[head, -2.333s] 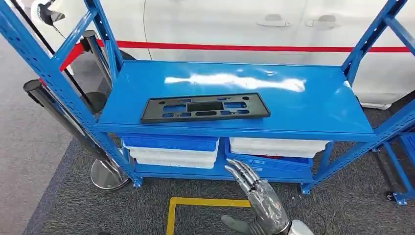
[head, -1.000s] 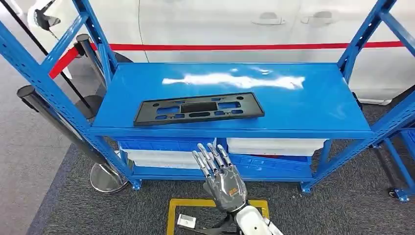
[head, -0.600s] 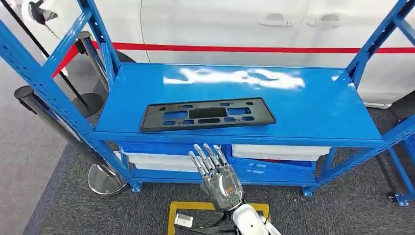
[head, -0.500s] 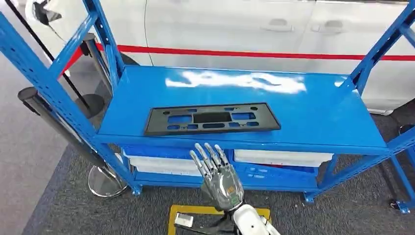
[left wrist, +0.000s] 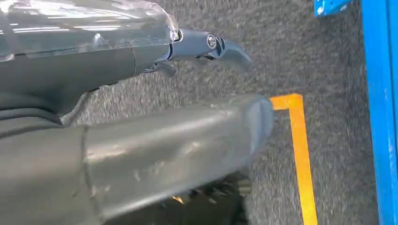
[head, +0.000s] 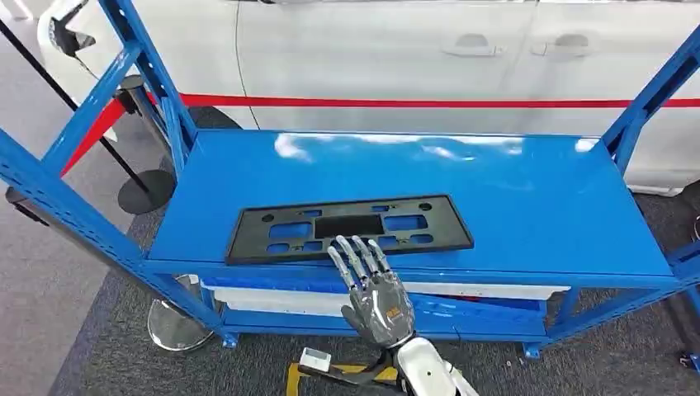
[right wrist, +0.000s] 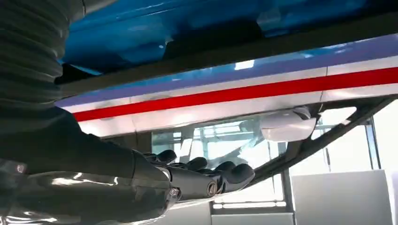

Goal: Take the parts from the cabinet and place them on the table.

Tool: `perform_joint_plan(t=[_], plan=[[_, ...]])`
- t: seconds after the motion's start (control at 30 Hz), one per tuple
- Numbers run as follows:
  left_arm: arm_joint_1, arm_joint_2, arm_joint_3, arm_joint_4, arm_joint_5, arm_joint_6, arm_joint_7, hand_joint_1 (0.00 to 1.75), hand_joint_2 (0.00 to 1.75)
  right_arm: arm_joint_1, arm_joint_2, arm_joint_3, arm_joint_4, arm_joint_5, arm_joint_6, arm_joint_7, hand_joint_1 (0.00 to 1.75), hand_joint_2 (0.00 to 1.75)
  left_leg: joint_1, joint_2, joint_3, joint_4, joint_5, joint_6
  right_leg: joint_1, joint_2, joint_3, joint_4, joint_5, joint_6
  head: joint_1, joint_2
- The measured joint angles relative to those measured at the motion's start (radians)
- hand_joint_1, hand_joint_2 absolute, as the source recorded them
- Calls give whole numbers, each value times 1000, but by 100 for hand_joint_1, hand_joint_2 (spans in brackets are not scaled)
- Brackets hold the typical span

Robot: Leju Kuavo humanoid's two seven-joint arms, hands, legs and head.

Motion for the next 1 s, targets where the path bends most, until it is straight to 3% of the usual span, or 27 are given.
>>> perform_joint_plan(t=[0.03,0.07,0.1,0.13,0.2,0.23,0.27,0.33,0.4,0.43,0.47,0.53,0.57,0.6,0.63,0.73,0.77,0.87,0.93,0.97,1.0], plan=[[3,2,1,-1,-1,3,1,0,0,1,0,-2,1,-3,5,0,0,175,5,0,-56,75,-41,-8,-1,0,8,0,-8,0,0,0],[5,2,2,-2,-1,3,1,0,0,1,0,-5,3,-4,8,0,0,175,8,0,-90,110,-67,-13,-3,1,14,1,-15,1,0,0],[7,2,3,-2,-1,3,1,0,0,1,0,-7,4,-7,10,0,0,175,10,0,-107,107,-58,-18,-5,3,21,2,-22,4,-1,0],[8,3,4,-2,-2,3,1,0,0,1,0,-9,5,-9,12,0,0,175,14,1,-106,68,-18,-21,-8,4,29,4,-29,8,0,0],[7,3,4,-2,-4,3,1,0,0,-1,0,-13,5,-12,16,0,0,175,21,1,-62,-91,121,-29,-14,5,45,14,-45,19,0,0],[7,3,4,-2,-5,3,1,0,0,-2,0,-16,5,-13,17,0,0,175,23,0,-47,-138,147,-30,-14,4,45,17,-53,26,1,0],[6,2,5,-2,-5,3,0,0,0,-4,0,-18,6,-16,21,2,0,175,14,3,-60,-147,107,-19,-12,7,45,25,-55,30,-1,0],[7,3,5,-4,-13,2,1,0,0,-9,0,-23,8,-19,29,3,0,175,13,3,-57,-140,139,5,-9,6,43,24,-60,41,1,0],[8,2,5,-5,-17,-2,0,0,0,-16,0,-29,13,-25,36,3,0,175,16,4,-53,-148,148,21,-9,6,45,24,-63,51,0,0],[5,2,5,-5,-19,-2,0,0,0,-19,0,-33,13,-27,37,3,0,175,16,3,-50,-152,150,27,-13,3,40,43,-81,57,3,0],[4,2,5,-5,-19,-2,-1,0,0,-25,0,-35,13,-30,37,3,0,175,17,4,-51,-152,150,33,-13,2,16,91,-112,61,9,0],[3,2,5,-6,-18,-2,-1,0,0,-29,0,-40,19,-32,40,3,0,175,15,4,-52,-152,149,36,-14,2,-64,247,-183,67,9,0],[3,2,5,-6,-18,-4,0,0,0,-29,-1,-43,22,-32,41,3,0,175,14,5,-52,-152,148,38,-14,2,-97,308,-199,68,9,0],[3,2,5,-6,-18,-5,-1,0,0,-29,-1,-45,26,-33,43,3,0,175,13,4,-51,-152,147,39,-14,2,-113,329,-191,67,9,0],[3,2,5,-6,-18,-5,0,0,0,-30,-1,-47,29,-33,45,3,0,175,12,3,-49,-152,146,39,-14,2,-104,301,-159,64,9,0],[2,2,5,-6,-22,-6,-1,0,0,-47,-1,-49,32,-37,54,3,0,175,10,0,-39,-152,140,33,-8,2,9,62,-31,41,10,0],[1,0,5,-6,-22,-7,-1,0,0,-55,-1,-51,35,-39,57,4,0,175,3,0,-41,-149,136,27,-1,2,25,31,-45,37,8,0],[0,1,5,-6,-31,-8,0,0,0,-72,0,-58,47,-47,70,9,0,175,7,1,-40,-157,137,11,1,4,22,24,-46,35,9,0],[-2,3,6,-6,-34,-9,0,0,0,-77,6,-63,56,-51,72,10,0,175,7,1,-39,-147,127,1,-11,0,35,3,-36,25,9,0],[-3,2,5,-6,-34,-10,0,0,0,-82,8,-65,60,-52,74,10,0,175,6,2,-52,-113,101,-1,-13,0,38,-2,-36,19,5,0],[-3,2,5,-6,-35,-11,0,0,0,-88,10,-66,64,-52,76,10,0,175,8,2,-85,-45,61,-5,-12,0,38,-2,-36,15,0,0]])
